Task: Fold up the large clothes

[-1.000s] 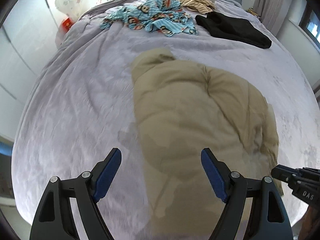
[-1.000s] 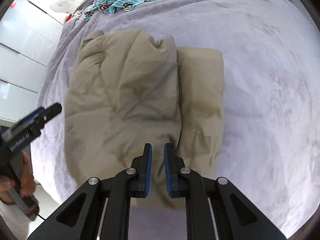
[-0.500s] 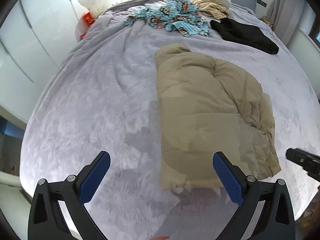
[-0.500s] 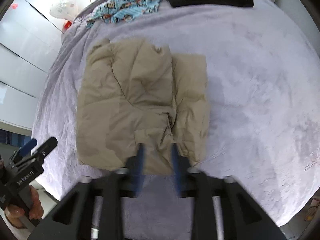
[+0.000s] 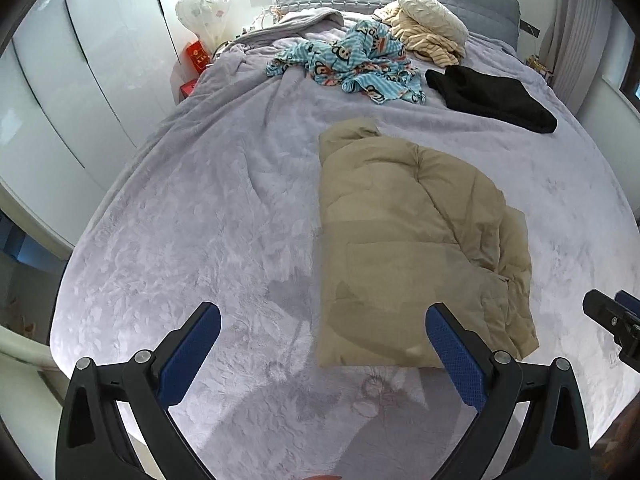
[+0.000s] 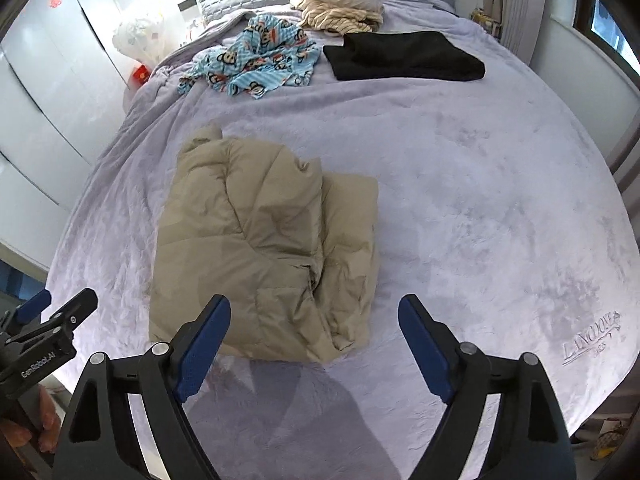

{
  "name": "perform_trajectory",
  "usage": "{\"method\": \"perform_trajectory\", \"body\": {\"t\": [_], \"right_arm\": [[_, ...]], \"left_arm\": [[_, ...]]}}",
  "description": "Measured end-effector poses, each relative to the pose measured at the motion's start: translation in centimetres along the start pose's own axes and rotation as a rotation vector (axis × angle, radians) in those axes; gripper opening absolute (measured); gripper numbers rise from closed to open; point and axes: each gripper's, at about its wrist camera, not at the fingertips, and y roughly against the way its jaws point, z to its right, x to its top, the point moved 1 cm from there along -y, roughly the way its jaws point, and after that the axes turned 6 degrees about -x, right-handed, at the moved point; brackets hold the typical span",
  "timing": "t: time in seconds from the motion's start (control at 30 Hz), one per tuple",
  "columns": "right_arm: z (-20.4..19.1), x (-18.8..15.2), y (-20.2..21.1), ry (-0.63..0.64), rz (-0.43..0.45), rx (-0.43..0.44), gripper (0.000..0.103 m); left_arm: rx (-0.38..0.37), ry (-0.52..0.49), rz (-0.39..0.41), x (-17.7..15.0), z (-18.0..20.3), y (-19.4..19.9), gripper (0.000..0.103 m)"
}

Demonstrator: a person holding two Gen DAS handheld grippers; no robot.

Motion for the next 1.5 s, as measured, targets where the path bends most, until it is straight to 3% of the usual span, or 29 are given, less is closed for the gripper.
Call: {"method": "perform_trajectory", "body": {"t": [0.07, 1.5], "right_arm": [[0.2, 0.0, 0.2, -0.007, 0.009, -0.005, 0.103], [-0.3, 0.0, 1.5, 0.002, 0.044, -0.013, 0.103]], "left_arm": [[0.002, 0.006, 0.004, 0.0, -0.1, 0.2, 0.102], [-0.001, 0.004, 0.014, -0.3, 0.5, 1.4, 0.102]]}}
